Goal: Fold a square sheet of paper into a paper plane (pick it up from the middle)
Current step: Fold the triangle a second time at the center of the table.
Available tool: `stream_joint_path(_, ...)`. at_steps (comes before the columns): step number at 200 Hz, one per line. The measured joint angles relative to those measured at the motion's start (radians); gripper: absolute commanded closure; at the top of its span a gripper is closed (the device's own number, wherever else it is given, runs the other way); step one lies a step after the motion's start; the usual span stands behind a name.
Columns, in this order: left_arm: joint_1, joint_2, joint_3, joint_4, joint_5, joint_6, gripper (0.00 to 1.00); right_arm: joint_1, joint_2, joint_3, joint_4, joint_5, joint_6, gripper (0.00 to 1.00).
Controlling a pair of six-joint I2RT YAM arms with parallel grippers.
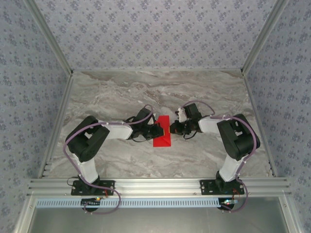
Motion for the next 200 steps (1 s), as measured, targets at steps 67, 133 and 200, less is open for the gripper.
stream_joint_path(67, 0.000, 0.001, 0.000, -0.003, 0.000, 0.003, 0.99, 0.001, 0.014, 0.009, 0.000, -0.004, 0.000, 0.96)
stream_joint_path(133, 0.000, 0.001, 0.000, -0.006, 0.000, 0.006, 0.98, 0.003, 0.015, 0.019, -0.003, -0.004, -0.004, 0.96)
stream_joint_path(200, 0.000, 0.000, -0.014, 0.003, -0.001, 0.007, 0.99, 0.003, 0.012, 0.019, -0.003, -0.011, -0.012, 0.96)
